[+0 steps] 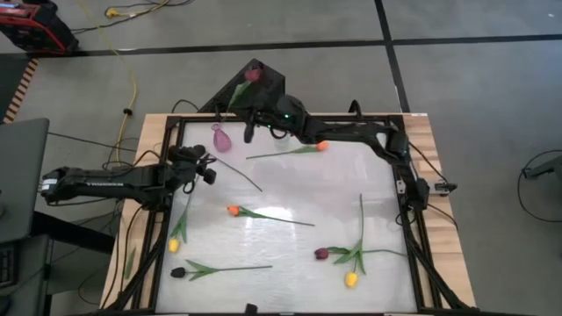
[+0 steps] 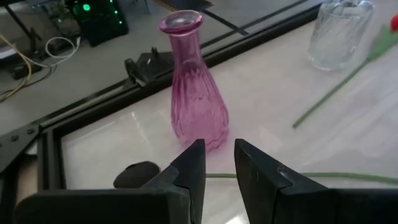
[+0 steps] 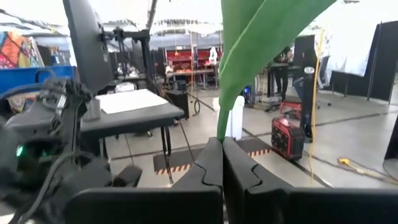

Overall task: Sort flowers into vase by color
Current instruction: Put the top red flower into the purple vase

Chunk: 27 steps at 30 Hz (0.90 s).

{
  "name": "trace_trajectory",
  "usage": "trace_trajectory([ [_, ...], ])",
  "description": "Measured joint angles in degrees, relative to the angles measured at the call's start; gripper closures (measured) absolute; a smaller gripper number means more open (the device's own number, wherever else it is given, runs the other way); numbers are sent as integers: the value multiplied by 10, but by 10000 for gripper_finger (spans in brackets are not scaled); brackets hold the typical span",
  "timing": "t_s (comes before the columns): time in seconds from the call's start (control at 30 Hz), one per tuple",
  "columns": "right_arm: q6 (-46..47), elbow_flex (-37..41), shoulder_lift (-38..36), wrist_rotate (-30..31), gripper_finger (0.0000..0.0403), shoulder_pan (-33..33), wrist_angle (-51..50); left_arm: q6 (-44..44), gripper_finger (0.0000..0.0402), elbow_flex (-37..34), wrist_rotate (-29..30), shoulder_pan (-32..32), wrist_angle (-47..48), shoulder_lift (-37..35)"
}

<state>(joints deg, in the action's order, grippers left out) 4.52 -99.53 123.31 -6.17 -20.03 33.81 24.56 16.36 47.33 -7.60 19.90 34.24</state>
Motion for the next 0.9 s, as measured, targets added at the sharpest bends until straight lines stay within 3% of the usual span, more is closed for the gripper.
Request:
trace_trajectory([
  [0.33,-4,-120,73,2,384,-6,-82,-4,326,0,0,0,14,-1],
  [0.9,-19,-123,72,3,384,-19,-79,-5,326,0,0,0,18,-1],
])
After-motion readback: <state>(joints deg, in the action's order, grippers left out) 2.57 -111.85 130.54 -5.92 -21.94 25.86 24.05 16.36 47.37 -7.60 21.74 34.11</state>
